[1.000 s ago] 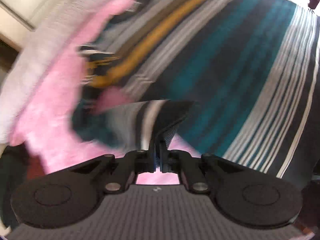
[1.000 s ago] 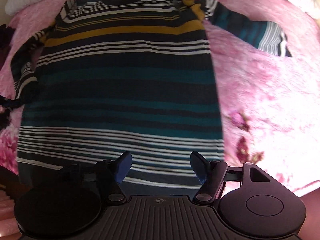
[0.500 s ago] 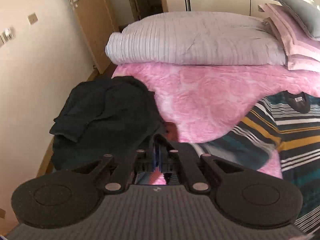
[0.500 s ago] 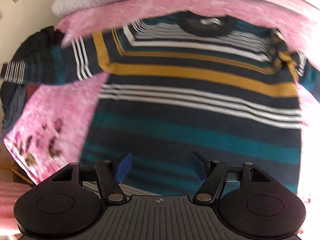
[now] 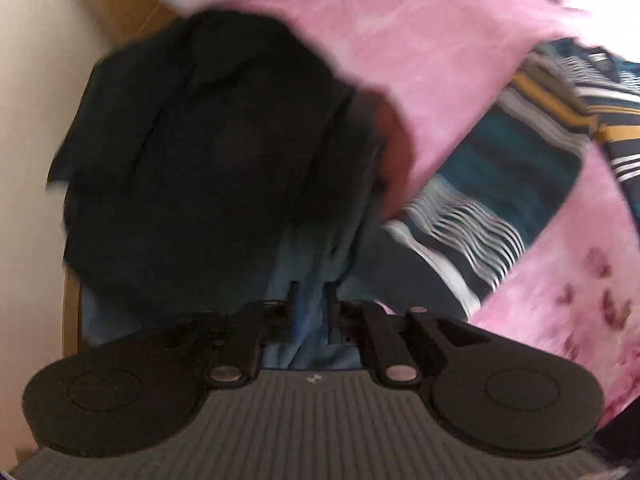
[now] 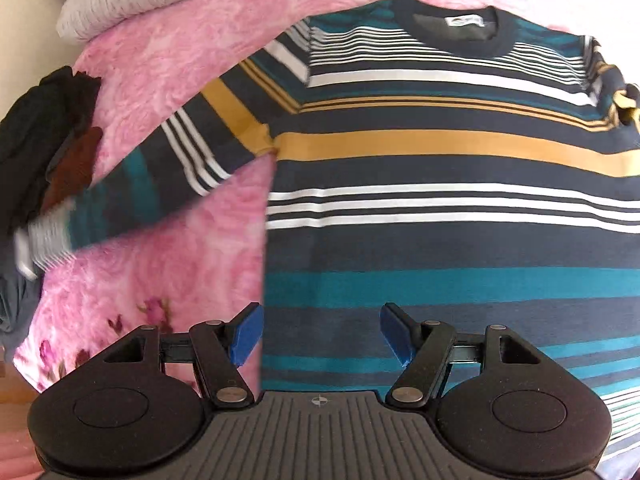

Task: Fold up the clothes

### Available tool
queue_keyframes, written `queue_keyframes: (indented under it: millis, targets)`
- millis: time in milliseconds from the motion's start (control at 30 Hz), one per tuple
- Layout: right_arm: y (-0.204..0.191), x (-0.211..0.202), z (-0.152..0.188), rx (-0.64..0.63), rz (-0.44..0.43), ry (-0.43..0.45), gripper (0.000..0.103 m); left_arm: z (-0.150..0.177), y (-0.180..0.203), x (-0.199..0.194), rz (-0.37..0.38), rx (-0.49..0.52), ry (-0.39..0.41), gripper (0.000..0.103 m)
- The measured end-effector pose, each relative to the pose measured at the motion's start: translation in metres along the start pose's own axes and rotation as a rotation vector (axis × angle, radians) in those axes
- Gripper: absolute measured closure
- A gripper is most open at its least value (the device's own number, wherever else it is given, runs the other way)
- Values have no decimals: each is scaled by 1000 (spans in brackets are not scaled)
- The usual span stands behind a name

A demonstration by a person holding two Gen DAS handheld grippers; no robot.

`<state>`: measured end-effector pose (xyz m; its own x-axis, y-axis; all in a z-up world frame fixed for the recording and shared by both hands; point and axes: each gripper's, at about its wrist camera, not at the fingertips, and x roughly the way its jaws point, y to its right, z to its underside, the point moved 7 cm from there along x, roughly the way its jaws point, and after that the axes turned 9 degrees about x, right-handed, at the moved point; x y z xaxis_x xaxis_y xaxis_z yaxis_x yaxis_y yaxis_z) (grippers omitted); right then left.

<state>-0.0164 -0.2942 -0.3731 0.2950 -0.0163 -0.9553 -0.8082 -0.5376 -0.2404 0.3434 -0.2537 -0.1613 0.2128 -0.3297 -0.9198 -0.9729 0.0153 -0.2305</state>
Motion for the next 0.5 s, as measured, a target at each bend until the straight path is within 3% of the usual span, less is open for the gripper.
queue_keyframes:
  millis: [100, 167, 200, 233, 333, 500]
  targets:
    - [-6, -1, -6, -20, 22, 23, 35, 3, 5, -1, 9, -4, 13, 93]
    - [4, -7, -11, -18, 56, 51, 35, -12, 18, -2, 39, 17, 38, 88]
    - [14, -10, -13, -10, 76, 65, 35, -21, 32, -5, 120, 130, 80, 88]
    - [25, -15, -15, 2, 98, 79, 35, -32, 44, -7, 134, 146, 97, 88]
    - [72, -33, -19, 36, 157, 126, 35, -68, 92, -15, 179, 201, 149, 86]
    - [188, -80, -32, 46, 267, 222, 35, -125, 195, -38, 237, 305, 225, 80]
